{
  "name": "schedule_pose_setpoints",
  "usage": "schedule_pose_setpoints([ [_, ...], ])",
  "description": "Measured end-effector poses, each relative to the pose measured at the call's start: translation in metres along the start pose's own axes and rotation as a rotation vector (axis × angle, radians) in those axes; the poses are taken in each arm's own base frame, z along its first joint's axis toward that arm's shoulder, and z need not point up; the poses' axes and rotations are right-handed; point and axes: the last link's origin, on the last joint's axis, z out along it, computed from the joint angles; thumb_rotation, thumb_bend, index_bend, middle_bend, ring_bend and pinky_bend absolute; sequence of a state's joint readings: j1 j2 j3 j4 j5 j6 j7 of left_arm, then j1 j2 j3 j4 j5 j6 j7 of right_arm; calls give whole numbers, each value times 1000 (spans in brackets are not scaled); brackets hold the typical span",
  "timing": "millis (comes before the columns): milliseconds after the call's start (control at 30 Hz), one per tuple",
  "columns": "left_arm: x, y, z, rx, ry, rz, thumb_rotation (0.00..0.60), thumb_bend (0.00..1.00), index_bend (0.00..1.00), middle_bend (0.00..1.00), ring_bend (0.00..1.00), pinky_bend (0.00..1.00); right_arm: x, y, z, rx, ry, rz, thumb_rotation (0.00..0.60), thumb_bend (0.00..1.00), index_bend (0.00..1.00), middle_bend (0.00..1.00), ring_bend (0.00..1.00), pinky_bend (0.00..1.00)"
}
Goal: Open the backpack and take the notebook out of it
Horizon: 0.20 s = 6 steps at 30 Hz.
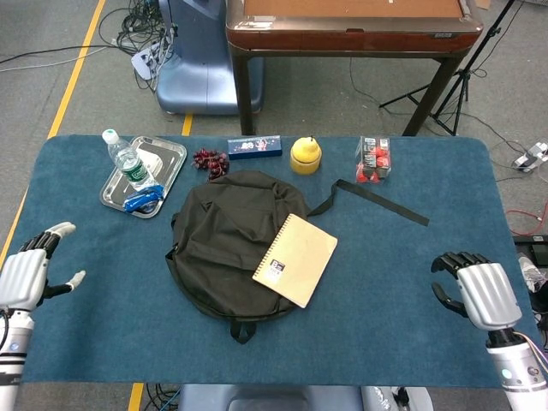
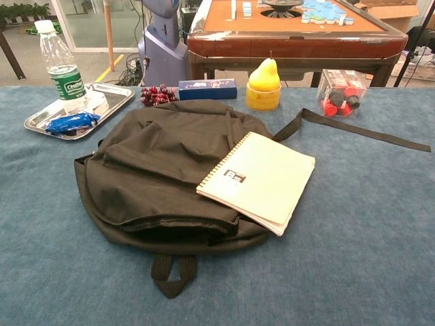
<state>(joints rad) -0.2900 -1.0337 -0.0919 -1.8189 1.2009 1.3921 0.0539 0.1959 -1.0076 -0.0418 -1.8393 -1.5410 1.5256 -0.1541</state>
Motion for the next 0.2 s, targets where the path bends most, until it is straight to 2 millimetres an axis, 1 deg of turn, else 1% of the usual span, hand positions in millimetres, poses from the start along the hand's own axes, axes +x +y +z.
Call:
schedule_pose_setpoints([
  [67, -1, -5, -9, 9, 9, 4, 600, 224, 209, 166, 165, 180, -1, 6, -8, -16, -12, 8, 600, 327, 505, 480, 440, 525],
  [100, -2, -7, -12, 11, 13, 5, 600, 224, 214, 166, 164, 179, -1, 7, -11, -21, -14, 12, 600, 329, 505, 465, 418, 497],
  [167, -3, -10, -19, 8, 26, 4, 600, 224, 224, 166, 164, 174, -3, 11, -17, -25, -18, 23, 600, 333, 505, 427, 356, 400],
  [200, -3, -10, -22, 5, 33, 5, 600, 224, 227, 166, 164, 172, -3, 12, -19, -26, -21, 28, 600, 334, 505, 418, 342, 380],
])
